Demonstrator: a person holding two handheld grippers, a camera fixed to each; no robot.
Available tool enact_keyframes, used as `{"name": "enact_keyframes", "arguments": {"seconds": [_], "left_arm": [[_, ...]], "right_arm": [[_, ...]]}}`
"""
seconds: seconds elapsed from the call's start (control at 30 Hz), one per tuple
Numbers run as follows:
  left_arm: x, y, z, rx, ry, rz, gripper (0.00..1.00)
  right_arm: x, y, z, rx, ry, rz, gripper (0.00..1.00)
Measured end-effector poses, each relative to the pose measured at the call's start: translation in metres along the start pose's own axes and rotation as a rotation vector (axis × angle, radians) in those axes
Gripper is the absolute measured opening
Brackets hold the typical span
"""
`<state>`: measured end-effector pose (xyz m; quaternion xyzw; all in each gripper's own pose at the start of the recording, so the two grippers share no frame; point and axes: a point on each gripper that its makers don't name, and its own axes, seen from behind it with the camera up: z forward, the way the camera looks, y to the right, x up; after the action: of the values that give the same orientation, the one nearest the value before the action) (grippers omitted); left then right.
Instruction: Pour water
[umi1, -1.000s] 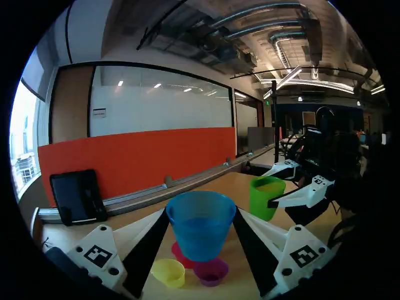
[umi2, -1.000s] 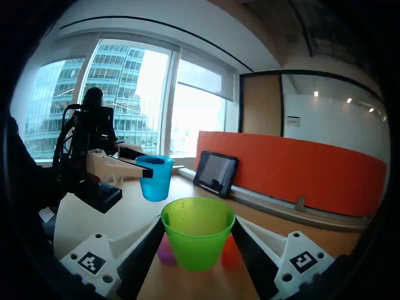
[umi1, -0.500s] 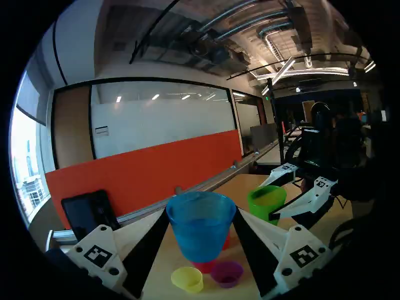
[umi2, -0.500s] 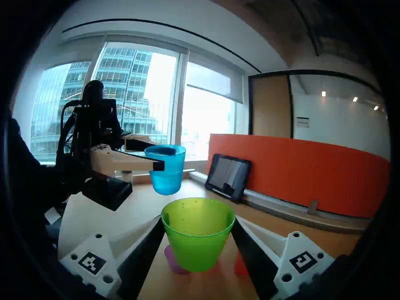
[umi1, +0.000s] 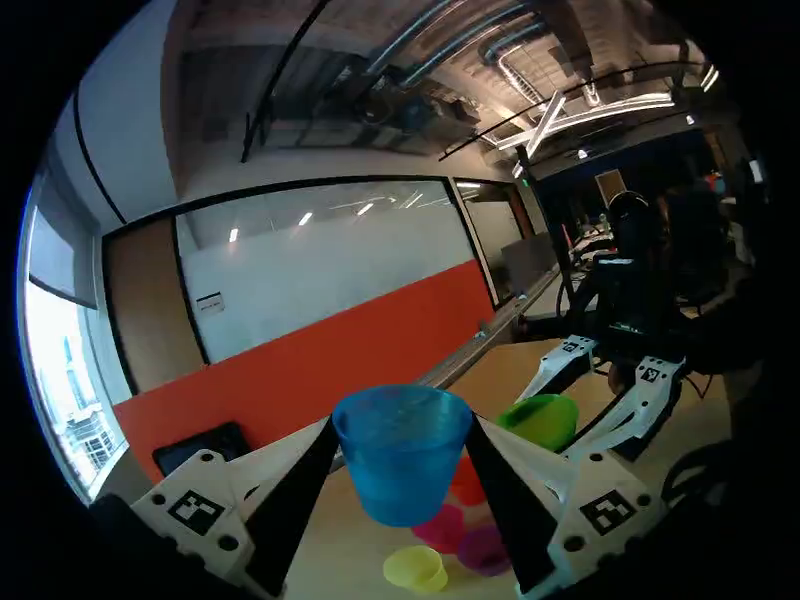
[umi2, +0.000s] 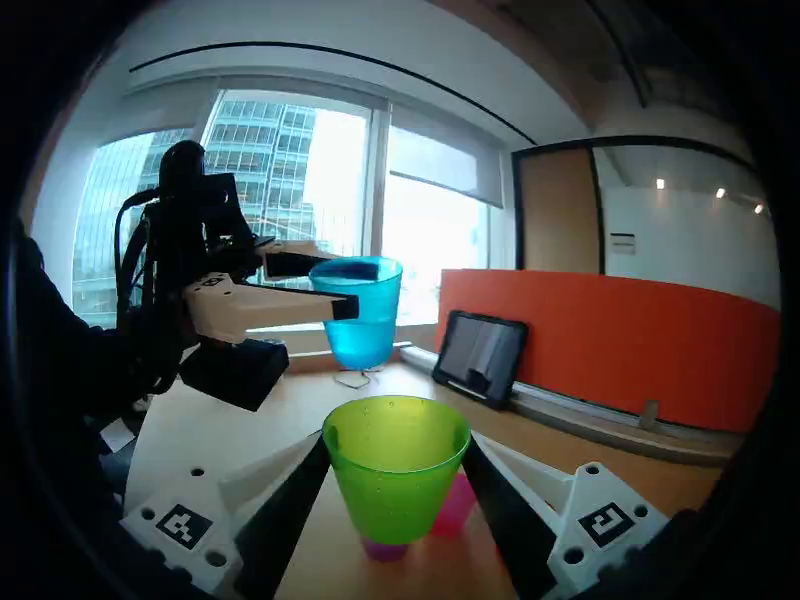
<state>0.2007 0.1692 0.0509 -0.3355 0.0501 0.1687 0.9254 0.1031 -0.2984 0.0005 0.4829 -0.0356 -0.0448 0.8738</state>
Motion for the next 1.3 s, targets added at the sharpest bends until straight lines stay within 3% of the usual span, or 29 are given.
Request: {"name": "enact_keyframes", "arguments": {"seconds": [0.47, 1.3], "left_arm": [[0.015, 0.001, 0.003, 0.019, -0.008, 0.202, 0.88], [0.04, -0.004, -0.001, 0.055, 0.006, 0.411, 0.88]], "right_arm": [[-0.006, -0.018, 0.015, 0.049, -0.002, 0.006, 0.92], [-0.015, -0.041, 0.025, 0.1, -0.022, -0.004, 0.91]]}}
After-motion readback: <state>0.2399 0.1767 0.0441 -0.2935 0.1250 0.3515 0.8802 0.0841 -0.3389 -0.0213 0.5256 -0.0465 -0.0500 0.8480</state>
